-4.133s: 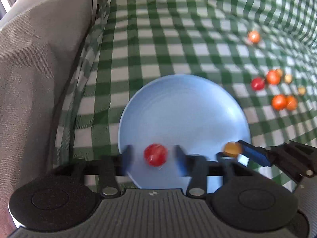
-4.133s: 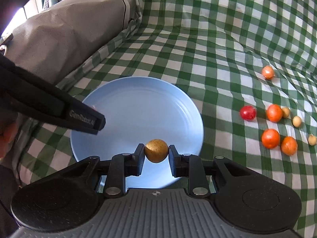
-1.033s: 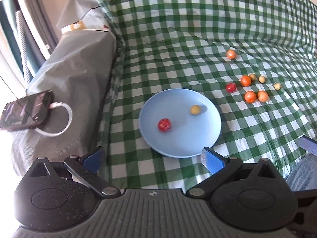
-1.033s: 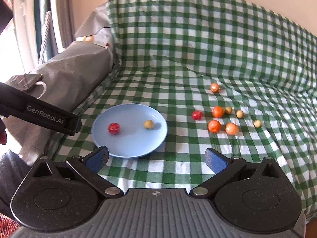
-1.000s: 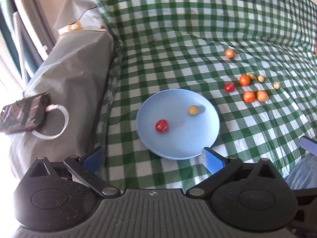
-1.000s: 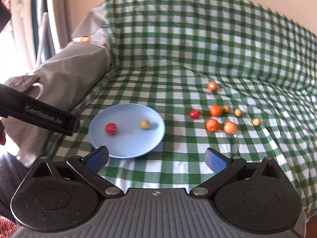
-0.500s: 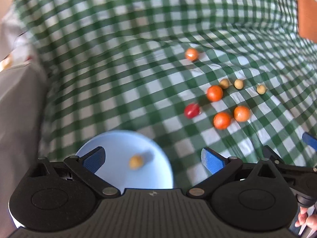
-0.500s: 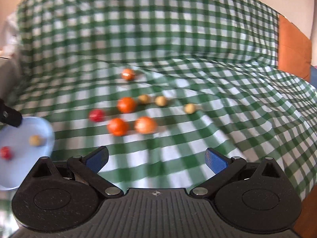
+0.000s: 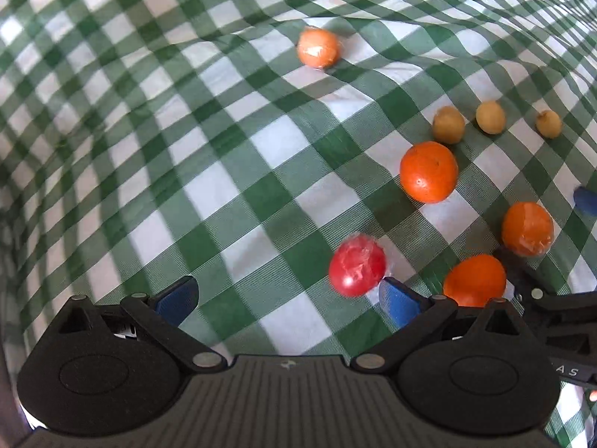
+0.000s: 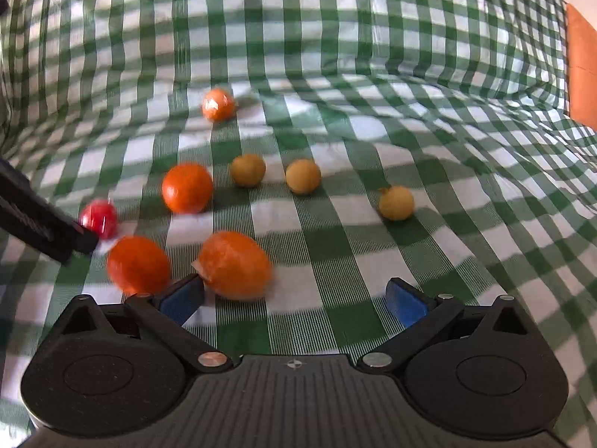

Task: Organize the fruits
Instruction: 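Grasp a red wrapped fruit with the left tool while the right tool grasps a tangerine, then carry both fruits to the blue plate and open both tools over it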

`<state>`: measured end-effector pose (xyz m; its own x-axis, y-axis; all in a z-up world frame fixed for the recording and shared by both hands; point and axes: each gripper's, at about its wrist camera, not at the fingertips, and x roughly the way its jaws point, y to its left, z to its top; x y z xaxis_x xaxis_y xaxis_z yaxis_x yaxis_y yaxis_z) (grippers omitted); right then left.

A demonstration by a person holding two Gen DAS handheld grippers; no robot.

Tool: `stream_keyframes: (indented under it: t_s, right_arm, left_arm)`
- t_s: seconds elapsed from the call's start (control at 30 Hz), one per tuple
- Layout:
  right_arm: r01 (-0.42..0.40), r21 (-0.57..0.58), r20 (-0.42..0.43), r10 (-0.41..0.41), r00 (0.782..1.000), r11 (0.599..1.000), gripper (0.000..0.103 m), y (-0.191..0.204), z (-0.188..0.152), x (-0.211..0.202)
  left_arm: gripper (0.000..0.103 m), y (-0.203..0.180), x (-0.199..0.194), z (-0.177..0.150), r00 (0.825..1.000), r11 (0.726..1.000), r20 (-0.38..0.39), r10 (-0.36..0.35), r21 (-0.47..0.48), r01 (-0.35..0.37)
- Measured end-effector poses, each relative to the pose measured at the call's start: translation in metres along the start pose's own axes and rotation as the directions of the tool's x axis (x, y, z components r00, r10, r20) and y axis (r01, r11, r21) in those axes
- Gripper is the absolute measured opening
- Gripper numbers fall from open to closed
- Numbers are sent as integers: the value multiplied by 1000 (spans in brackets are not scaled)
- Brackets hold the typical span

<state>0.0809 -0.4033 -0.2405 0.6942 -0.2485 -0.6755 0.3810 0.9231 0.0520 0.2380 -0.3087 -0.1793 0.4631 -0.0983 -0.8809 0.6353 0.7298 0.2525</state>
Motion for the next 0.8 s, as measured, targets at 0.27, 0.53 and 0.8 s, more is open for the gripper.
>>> stream_keyframes:
  t_s: [0.27, 0.53, 0.8]
  right_arm:
    - [-7, -8, 25, 7, 1000, 1000, 102, 2, 1, 3]
    - [-74, -27, 63, 76, 995, 997, 35, 4, 1, -11]
    - [-14, -5, 92, 15, 996, 1000, 35, -3, 7, -33]
  left_arm:
    - [103, -4, 3, 7, 1000, 1000, 11, -23, -17, 24]
    - [30, -15, -26, 1, 992, 996, 90, -86, 15, 85]
    - [30, 1, -89, -23, 991, 992, 105, -86, -81, 95]
